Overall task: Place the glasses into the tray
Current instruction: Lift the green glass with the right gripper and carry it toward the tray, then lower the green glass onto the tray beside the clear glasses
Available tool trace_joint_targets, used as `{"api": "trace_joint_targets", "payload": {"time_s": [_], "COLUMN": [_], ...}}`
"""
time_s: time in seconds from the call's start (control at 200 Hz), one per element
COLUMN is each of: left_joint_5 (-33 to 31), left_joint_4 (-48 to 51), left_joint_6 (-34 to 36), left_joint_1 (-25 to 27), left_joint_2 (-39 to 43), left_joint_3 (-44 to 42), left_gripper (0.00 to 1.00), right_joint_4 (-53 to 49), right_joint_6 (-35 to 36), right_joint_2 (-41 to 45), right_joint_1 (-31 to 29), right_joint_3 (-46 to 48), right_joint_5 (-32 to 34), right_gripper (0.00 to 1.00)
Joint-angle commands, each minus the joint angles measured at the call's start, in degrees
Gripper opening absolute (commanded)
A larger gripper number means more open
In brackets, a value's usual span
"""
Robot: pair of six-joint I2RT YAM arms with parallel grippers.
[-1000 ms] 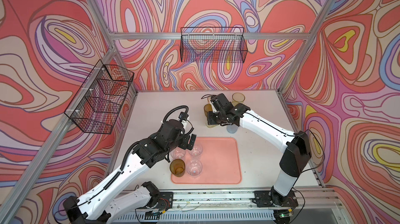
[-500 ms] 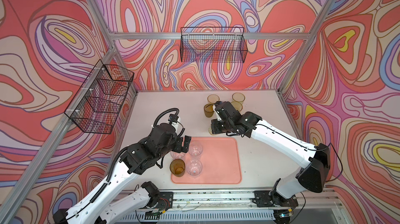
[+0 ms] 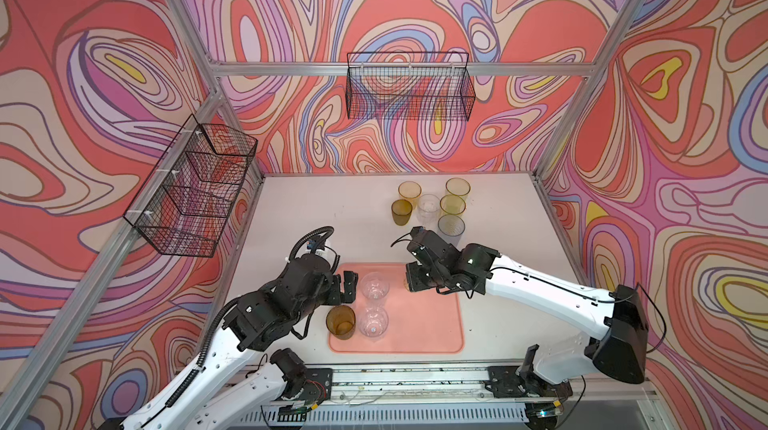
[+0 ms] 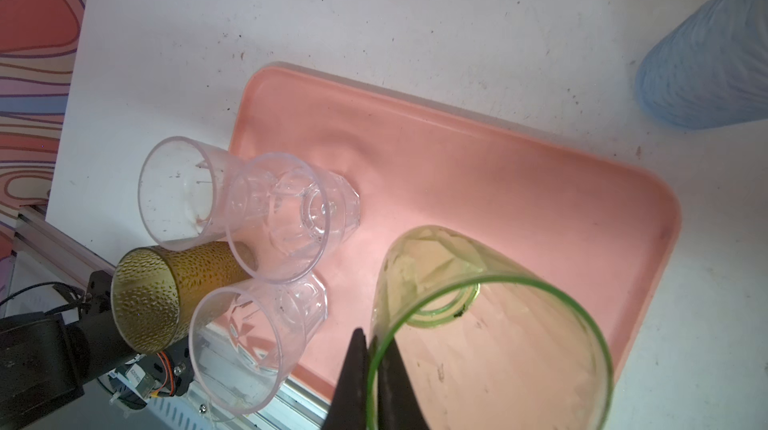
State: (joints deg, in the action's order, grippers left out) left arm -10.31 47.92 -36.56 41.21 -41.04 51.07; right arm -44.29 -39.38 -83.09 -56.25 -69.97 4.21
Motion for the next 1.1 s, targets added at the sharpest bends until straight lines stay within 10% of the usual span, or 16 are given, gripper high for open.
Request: {"api": "trace_joint_targets", "payload": {"time_s": [0.0, 1.097], "left_joint_5": [-1.94, -2.44], "left_joint_4": [-2.17, -4.94], "left_joint_6": [-2.87, -2.39], "left_joint_1": [0.19, 0.18], "left_joint_2": [1.17, 7.22], "left_joint_3": [-1.18, -9.36], "left_gripper": [1.0, 1.0], "right_joint_4": [1.04, 6.68], "right_joint_6": [-3.09, -18.64], "right_joint_2": [1.49, -5.52], "right_joint_1": [-2.55, -18.22], "right_joint_3": [1.67, 9.43], "right_joint_5": [1.63, 5.45], "right_gripper": [0.0, 0.0]}}
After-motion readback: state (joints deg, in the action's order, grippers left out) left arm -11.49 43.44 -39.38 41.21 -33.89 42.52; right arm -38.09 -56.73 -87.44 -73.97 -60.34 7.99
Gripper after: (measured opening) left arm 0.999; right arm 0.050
